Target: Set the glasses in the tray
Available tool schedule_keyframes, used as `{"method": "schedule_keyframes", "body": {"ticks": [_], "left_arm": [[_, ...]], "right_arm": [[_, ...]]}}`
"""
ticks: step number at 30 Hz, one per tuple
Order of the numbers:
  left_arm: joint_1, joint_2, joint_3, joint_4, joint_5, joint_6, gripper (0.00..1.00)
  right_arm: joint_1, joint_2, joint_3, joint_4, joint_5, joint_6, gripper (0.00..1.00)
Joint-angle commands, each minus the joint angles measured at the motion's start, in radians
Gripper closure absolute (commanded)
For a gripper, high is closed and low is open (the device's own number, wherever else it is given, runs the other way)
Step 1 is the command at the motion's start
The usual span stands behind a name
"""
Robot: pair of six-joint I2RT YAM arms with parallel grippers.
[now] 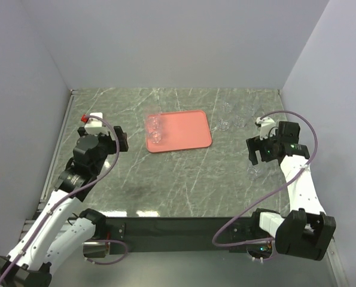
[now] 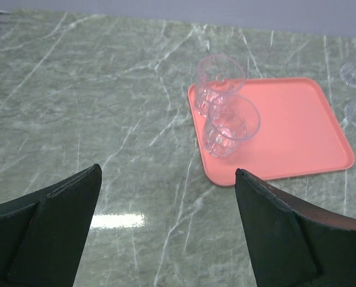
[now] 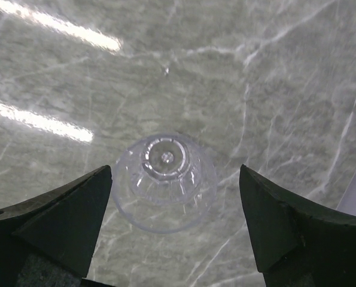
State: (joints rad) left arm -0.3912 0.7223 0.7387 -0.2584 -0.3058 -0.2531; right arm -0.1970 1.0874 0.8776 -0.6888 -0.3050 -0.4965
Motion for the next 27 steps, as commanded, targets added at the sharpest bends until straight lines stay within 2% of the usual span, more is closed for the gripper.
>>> {"method": "schedule_keyframes", "body": {"ticks": [1, 11, 15, 23, 27], "left_arm": [[0.002, -0.029, -0.004, 0.045, -0.026, 0.000, 0.01], [0.002, 0.012, -0.007, 0.048, 0.004, -0.003, 0.01], [0.003, 0.025, -0.010, 0.047, -0.010, -0.005, 0.01], [0.003, 0.014, -0.015, 0.051, -0.027, -0.002, 0.01], [0.002, 0.019, -0.016, 0.054, -0.016, -0.003, 0.01]], "right_arm": [[-0.024, 0.020, 0.037, -0.029, 0.056, -0.013, 0.08], [-0.056, 0.052, -0.028, 0.043, 0.092, -0.030, 0.16], [-0.059, 0.101, -0.022, 0.061, 0.096, -0.002, 0.32], [-0.059, 0.155, -0.054, 0.112, 0.110, 0.010, 0.45], [-0.058, 0.170, -0.074, 0.130, 0.110, 0.018, 0.65]]}}
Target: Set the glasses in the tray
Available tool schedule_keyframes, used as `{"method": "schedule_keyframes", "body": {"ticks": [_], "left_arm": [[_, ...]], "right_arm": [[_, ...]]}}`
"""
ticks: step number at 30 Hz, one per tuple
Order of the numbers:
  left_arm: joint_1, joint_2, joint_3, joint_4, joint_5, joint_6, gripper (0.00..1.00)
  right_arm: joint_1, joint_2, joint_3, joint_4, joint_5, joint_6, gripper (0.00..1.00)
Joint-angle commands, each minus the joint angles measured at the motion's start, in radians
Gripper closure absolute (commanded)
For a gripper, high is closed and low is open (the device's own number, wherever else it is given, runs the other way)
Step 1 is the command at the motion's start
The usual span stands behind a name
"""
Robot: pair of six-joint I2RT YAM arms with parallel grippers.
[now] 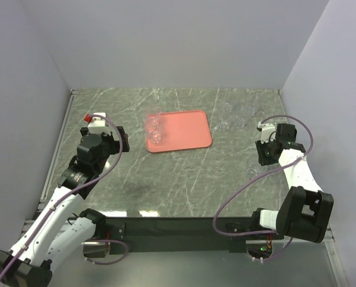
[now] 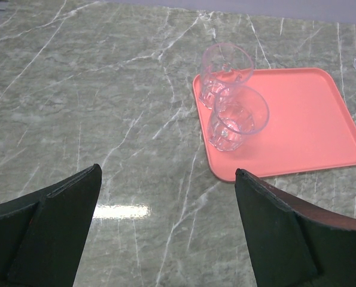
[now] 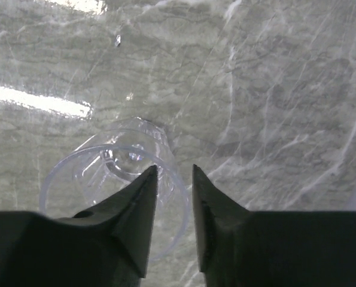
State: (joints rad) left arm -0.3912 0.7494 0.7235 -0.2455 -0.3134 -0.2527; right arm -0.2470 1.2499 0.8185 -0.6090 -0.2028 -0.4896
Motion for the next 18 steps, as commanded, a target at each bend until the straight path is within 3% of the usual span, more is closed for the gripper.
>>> {"method": "schedule_keyframes", "body": {"ticks": [1, 7, 8, 18], "left_arm": [[0.002, -0.005, -0.001, 0.041, -0.006, -0.003, 0.01], [0.002, 0.001, -0.001, 0.041, -0.003, -0.003, 0.01], [0.002, 0.001, -0.001, 0.041, -0.004, -0.003, 0.00], [0.002, 0.007, -0.003, 0.045, -0.009, -0.003, 0.01]], "right_arm": [[-0.009, 0.009, -0.018, 0.055, 0.006, 0.013, 0.68], [-0.011, 0.019, -0.018, 0.052, -0.018, 0.005, 0.92], [-0.008, 0.017, -0.016, 0.049, -0.023, -0.001, 0.99], [0.034, -0.009, 0.080, -0.049, -0.196, -0.049, 1.00]]}}
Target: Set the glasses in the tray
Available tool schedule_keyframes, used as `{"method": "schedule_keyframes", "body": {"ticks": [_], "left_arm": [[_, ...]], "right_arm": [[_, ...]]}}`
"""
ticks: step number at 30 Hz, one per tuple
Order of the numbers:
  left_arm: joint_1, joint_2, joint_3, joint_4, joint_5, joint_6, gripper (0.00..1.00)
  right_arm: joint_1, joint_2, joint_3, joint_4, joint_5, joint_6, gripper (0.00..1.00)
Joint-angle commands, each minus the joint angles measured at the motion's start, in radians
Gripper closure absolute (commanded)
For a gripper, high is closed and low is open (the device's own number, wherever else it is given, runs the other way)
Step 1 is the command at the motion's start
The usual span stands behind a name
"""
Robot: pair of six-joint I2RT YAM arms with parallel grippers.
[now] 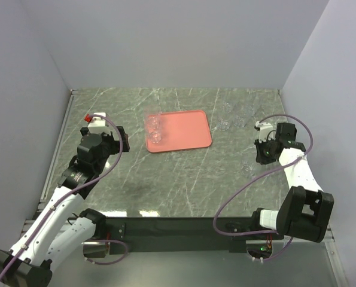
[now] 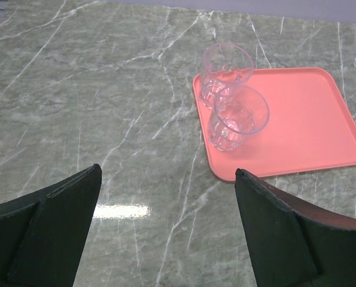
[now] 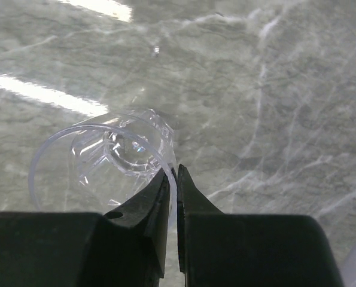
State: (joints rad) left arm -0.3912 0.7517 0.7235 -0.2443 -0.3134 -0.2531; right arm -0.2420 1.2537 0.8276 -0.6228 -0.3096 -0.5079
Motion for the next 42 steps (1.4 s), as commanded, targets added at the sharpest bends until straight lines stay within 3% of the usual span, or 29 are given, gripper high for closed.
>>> {"method": "schedule_keyframes", "body": {"ticks": [1, 6, 11, 17, 21, 32, 42], "left_arm": [[0.002, 0.006, -0.004, 0.043, -0.010, -0.002, 0.01], [0.002, 0.012, -0.004, 0.046, -0.006, 0.006, 0.02], [0.002, -0.002, -0.015, 0.059, -0.015, 0.015, 0.03], [0.003, -0.014, -0.022, 0.073, -0.035, 0.026, 0.03], [0.003, -0.012, -0.025, 0.076, -0.039, 0.035, 0.03], [0.009, -0.014, -0.036, 0.089, -0.061, 0.051, 0.03], [0.009, 0.001, -0.041, 0.103, -0.055, 0.057, 0.03]], "right_arm": [[0.038, -0.016, 0.079, -0.040, -0.098, -0.032, 1.00], [0.176, -0.025, 0.116, -0.016, -0.120, -0.021, 1.00], [0.389, 0.021, 0.203, 0.011, -0.109, 0.023, 1.00], [0.552, 0.203, 0.379, 0.000, -0.065, 0.078, 1.00], [0.654, 0.395, 0.608, -0.032, -0.037, 0.134, 1.00], [0.721, 0.821, 1.140, -0.049, 0.076, 0.430, 1.00], [0.731, 0.993, 1.317, 0.008, 0.205, 0.534, 1.00]]}}
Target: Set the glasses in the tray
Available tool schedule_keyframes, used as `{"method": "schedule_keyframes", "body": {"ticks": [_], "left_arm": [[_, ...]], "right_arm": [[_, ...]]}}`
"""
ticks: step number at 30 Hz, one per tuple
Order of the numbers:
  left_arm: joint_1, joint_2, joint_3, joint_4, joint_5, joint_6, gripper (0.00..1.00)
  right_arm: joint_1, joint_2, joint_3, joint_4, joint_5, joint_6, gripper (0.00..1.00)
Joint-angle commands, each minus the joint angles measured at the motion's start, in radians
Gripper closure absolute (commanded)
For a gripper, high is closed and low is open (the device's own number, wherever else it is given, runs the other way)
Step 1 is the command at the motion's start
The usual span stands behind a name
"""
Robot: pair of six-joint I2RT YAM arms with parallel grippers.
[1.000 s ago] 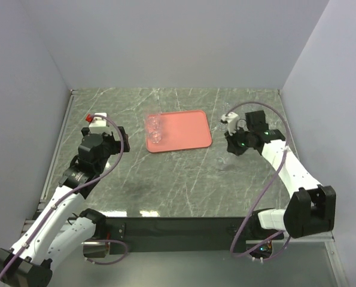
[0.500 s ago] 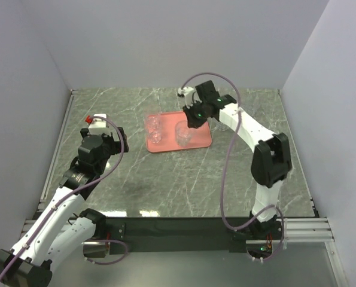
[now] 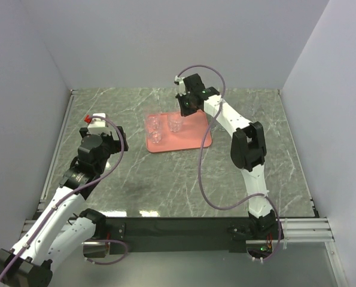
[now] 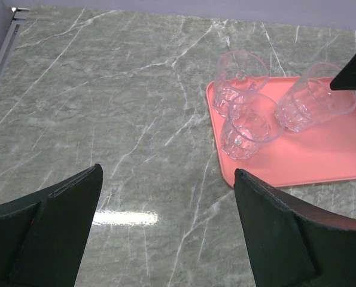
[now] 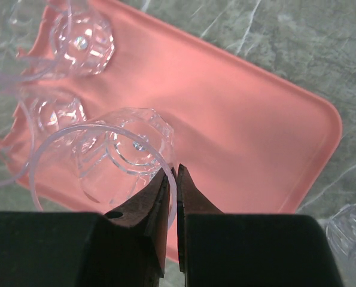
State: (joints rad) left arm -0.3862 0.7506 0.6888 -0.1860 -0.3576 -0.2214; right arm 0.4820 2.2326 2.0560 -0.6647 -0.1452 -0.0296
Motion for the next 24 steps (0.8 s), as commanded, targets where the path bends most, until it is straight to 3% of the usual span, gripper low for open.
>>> {"method": "schedule_keyframes", "body": {"ticks": [1, 20, 24], "left_arm": [[0.004, 0.003, -0.008, 0.045, -0.012, 0.024, 0.03], [0.006, 0.012, -0.009, 0.053, -0.011, 0.030, 0.03], [0.006, 0.010, -0.011, 0.054, -0.011, 0.031, 0.03]], "right_arm": [[0.007, 0.027, 0.120, 0.050, 0.039, 0.057, 1.00], [0.036, 0.179, 0.243, 0.128, 0.114, 0.057, 0.98], [0.038, 0.196, 0.256, 0.128, 0.118, 0.054, 0.87]]}}
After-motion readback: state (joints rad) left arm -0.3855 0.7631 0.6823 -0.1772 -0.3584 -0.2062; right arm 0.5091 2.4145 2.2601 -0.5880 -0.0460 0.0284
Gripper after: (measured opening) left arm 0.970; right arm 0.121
